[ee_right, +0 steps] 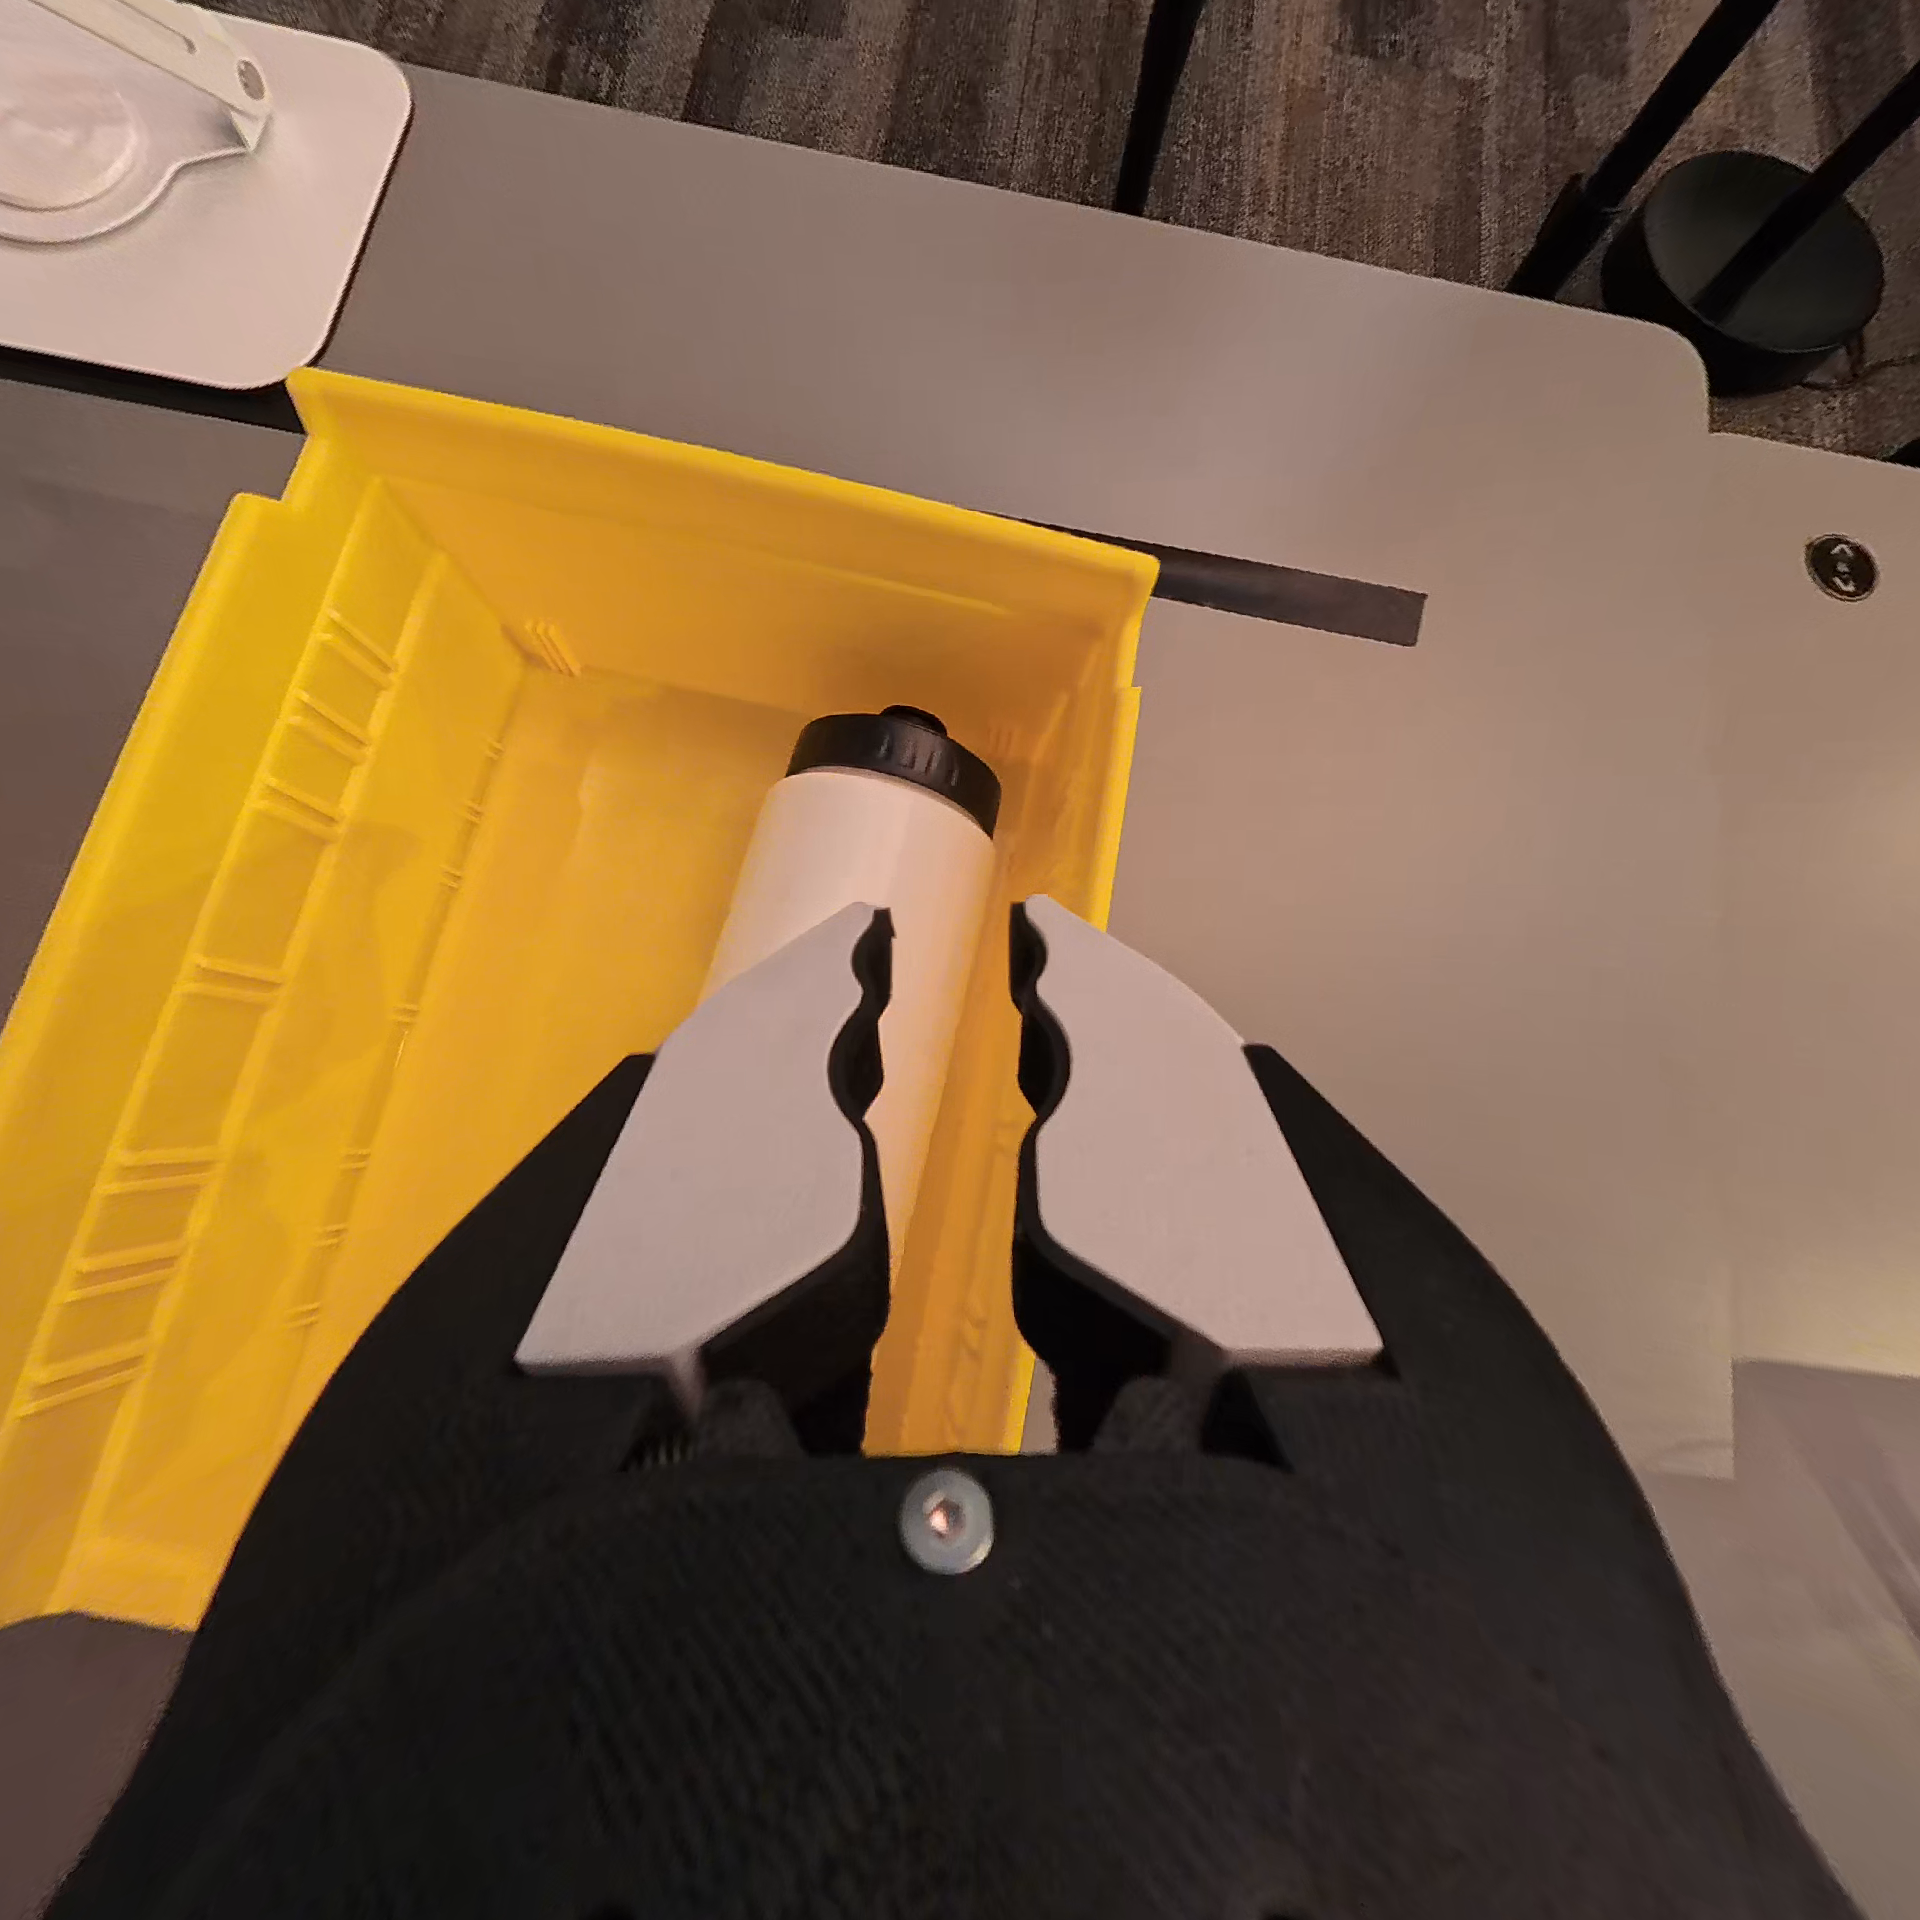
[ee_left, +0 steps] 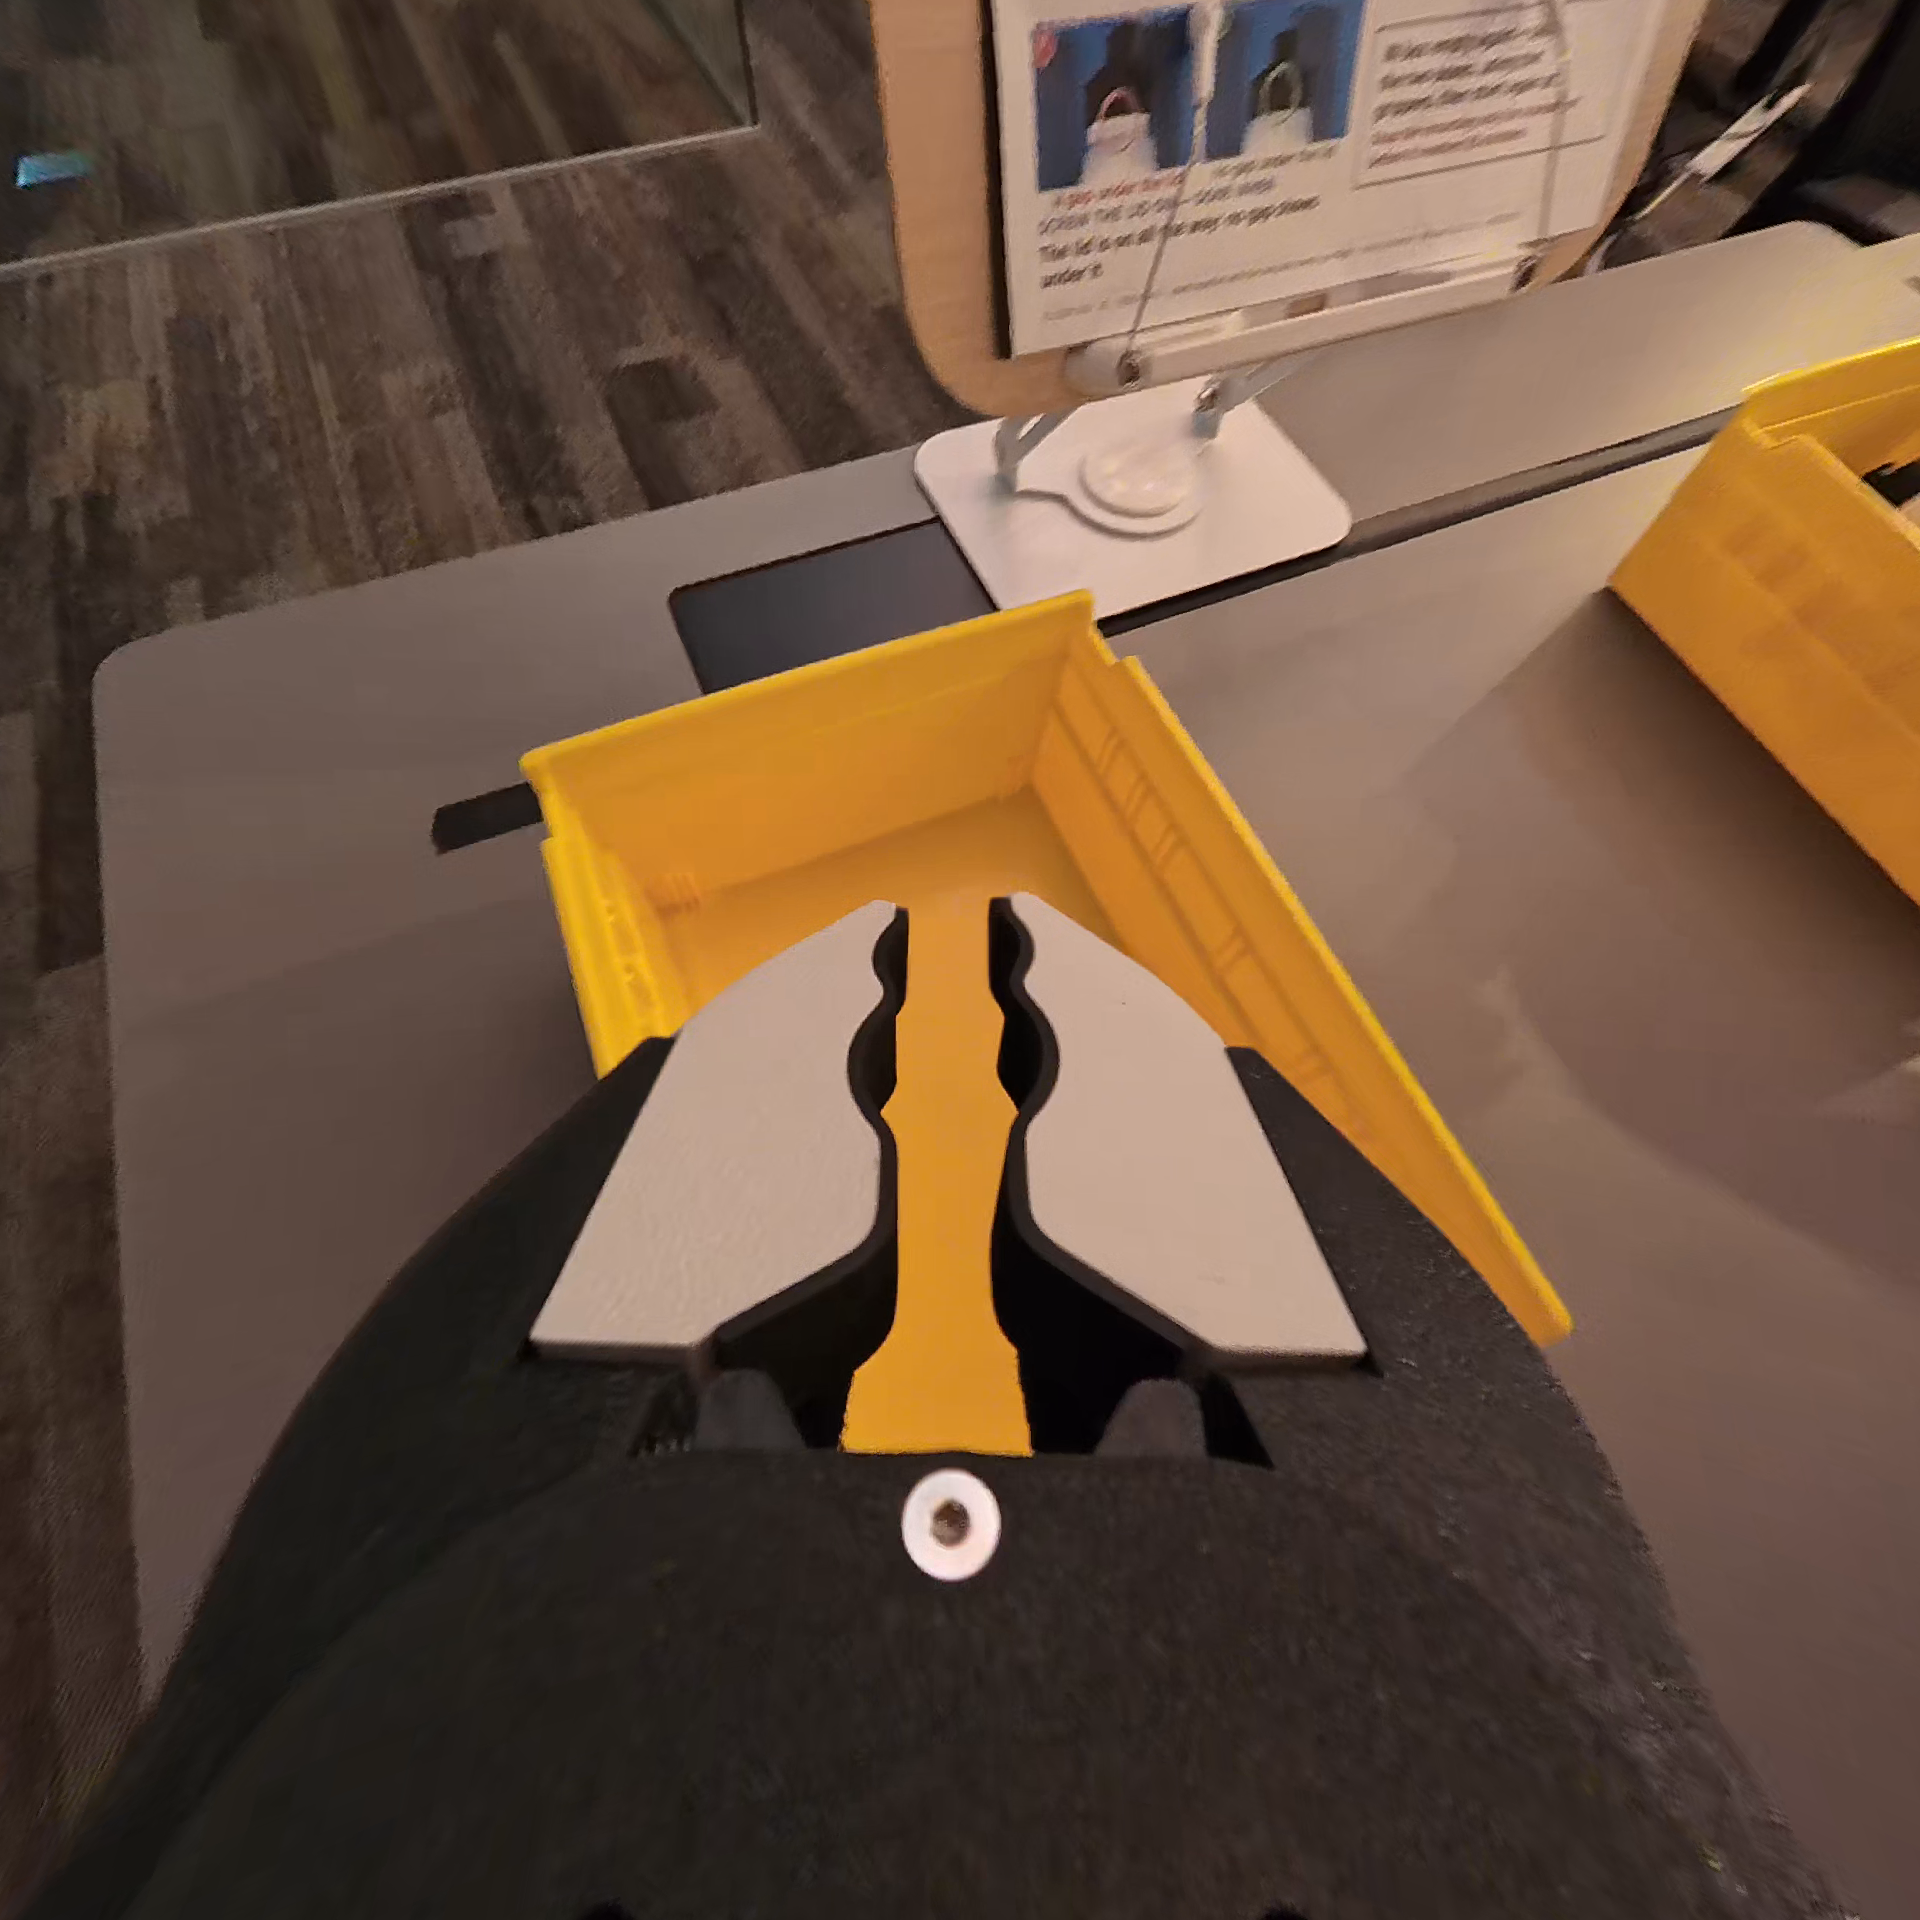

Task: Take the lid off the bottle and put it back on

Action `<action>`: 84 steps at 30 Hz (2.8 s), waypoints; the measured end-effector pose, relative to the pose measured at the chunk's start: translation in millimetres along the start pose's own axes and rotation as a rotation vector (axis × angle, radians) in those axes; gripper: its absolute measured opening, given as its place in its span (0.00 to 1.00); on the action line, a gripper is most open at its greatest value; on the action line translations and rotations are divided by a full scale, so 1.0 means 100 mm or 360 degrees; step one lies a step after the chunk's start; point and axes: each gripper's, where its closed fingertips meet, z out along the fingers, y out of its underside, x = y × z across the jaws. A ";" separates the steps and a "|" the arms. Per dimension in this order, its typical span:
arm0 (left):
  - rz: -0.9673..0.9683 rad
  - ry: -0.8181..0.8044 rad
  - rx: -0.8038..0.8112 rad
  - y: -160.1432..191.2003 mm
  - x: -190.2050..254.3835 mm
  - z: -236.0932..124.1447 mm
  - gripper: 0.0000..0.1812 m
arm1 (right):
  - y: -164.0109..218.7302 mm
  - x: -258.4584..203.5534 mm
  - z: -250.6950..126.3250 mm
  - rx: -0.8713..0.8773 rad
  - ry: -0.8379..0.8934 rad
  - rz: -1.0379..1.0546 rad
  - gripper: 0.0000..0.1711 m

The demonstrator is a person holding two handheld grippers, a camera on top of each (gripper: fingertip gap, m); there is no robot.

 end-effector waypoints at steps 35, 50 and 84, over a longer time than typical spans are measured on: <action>0.0052 0.0338 0.0622 -0.62 0.52 -0.59 0.23 | 1.09 1.26 -0.42 -0.1168 -0.0106 -0.0014 0.22; 0.0077 0.0339 0.0627 -0.64 0.59 -0.55 0.24 | 0.59 1.52 -0.01 -0.1017 0.0099 0.0059 0.12; 0.0063 0.0303 0.0574 -0.59 0.49 -0.51 0.24 | 0.85 0.88 -0.45 -0.0864 -0.0263 0.0254 0.01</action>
